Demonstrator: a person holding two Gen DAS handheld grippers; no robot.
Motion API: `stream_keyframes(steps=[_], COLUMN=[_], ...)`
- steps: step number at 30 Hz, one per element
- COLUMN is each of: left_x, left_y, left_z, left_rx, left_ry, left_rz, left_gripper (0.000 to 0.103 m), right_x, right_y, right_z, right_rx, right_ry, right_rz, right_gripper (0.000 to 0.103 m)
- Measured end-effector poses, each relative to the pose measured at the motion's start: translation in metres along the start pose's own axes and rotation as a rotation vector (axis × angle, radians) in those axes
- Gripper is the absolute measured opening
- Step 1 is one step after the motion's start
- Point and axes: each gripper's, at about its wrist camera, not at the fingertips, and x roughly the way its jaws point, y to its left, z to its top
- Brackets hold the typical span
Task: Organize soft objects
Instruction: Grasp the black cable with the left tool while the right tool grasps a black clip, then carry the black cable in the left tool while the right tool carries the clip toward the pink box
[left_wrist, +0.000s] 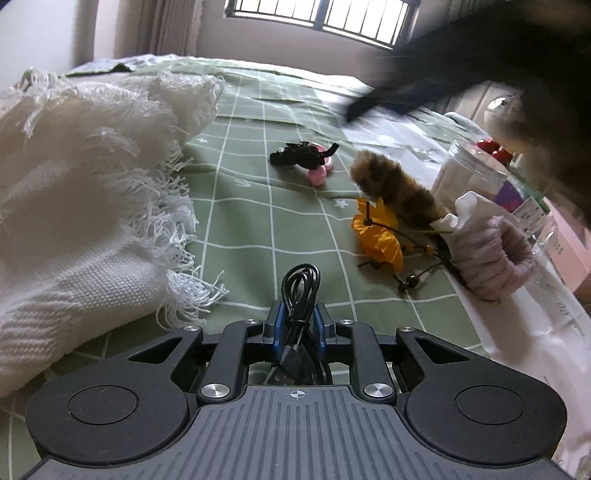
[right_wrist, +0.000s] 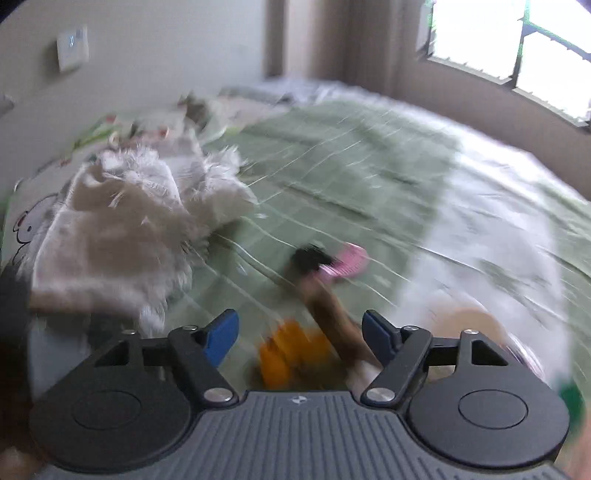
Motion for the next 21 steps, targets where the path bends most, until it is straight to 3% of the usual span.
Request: stream_keyframes(steps=[2, 4, 5, 8, 10, 12, 14, 17, 21], left_x=[0.0, 0.001, 0.002, 0.001, -0.001, -0.005, -0.013, -0.026, -0.046], left_y=[0.001, 0.002, 0.003, 0.005, 0.004, 0.001, -0.002, -0.007, -0.019], left_z=[0.004, 0.008, 0.01, 0.015, 0.019, 0.024, 0.03, 0.047, 0.084], left_rx=[-0.002, 0.015, 0.017, 0.014, 0.013, 0.018, 0.019, 0.01, -0.005], left_ry=[0.028, 0.055, 0.071, 0.118, 0.15, 0.181, 0.191, 0.204, 0.179], left_rz=[-0.015, -0.027, -0.034, -0.033, -0.02, -0.011, -0.017, -0.001, 0.029], left_gripper=[0.02, 0.019, 0.019, 0.019, 0.019, 0.018, 0.018, 0.017, 0.015], right_x=[0.054, 0.093, 0.114, 0.141, 0.142, 0.132, 0.111, 0.059, -0.027], right_y=[0.002, 0.004, 0.002, -0.004, -0.004, -0.002, -0.007, -0.02, -0.047], right_z=[0.039, 0.057, 0.063, 0.063, 0.064, 0.063, 0.067, 0.074, 0.079], right_rx=[-0.029, -0.056, -0.06, -0.013, -0.023, -0.059, -0.012, 0.062, 0.091], right_ry=[0.064, 0.131, 0.185, 0.274, 0.274, 0.252, 0.234, 0.19, 0.117], right_rz=[-0.051, -0.085, -0.091, -0.097, -0.095, -0.092, -0.04, 0.079, 0.104], right_gripper=[0.063, 0.061, 0.053, 0.038, 0.036, 0.033, 0.032, 0.032, 0.032])
